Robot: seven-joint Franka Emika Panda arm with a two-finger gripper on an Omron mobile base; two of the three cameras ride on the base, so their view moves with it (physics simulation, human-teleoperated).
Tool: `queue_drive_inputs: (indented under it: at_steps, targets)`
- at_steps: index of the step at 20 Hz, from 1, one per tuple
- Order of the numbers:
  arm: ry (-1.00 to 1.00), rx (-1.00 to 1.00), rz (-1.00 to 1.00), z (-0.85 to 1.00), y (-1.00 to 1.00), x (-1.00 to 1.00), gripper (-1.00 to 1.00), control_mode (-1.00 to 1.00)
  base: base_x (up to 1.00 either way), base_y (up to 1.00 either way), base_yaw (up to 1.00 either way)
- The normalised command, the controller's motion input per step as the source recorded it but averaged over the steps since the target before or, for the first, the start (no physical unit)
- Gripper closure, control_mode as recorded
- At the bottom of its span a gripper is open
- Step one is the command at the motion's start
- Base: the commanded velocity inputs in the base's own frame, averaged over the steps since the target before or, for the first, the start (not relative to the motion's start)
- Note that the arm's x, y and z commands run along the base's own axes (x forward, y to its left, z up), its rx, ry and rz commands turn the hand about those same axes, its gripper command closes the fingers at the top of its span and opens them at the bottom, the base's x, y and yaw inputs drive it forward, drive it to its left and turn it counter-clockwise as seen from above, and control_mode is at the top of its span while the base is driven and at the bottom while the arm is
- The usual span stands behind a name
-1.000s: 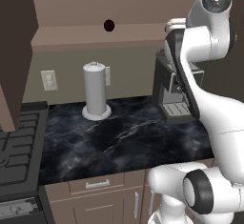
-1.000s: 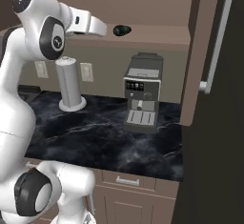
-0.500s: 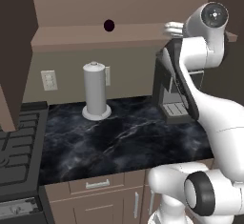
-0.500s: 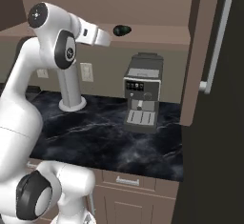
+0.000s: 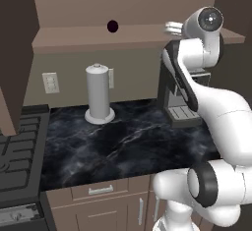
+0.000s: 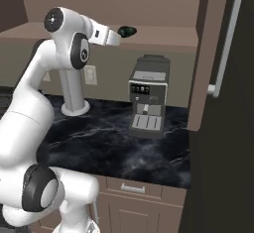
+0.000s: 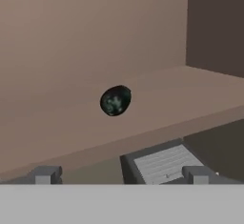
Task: Pick the eggplants from the cabinet and place them in one bowl. Pick the avocado from the sink and place it in the other bowl.
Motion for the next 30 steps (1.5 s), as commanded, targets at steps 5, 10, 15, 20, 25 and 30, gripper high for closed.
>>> queue_drive_inputs:
  at_steps: [5,10,15,20,25,30]
  targets:
    - [0.22,0.0,0.0,0.33,0.0,0.38,-1.0,-1.0,0.0,0.0,0.0]
    - [0.12,0.0,0.0,0.04,-0.12,0.28,-1.0,-1.0,0.0,0.0,0.0]
    - [0.0,0.0,0.0,-0.15,-0.09,0.14,-1.0,-1.0,0.0,0.0,0.0]
    - [-0.01,0.0,0.0,-0.45,-0.03,0.04,-1.0,-1.0,0.0,0.0,0.0]
    - [-0.01,0.0,0.0,-0.2,-0.04,0.1,-1.0,-1.0,0.0,0.0,0.0]
    - [0.0,0.0,0.0,0.0,-0.11,0.3,-1.0,-1.0,0.0,0.0,0.0]
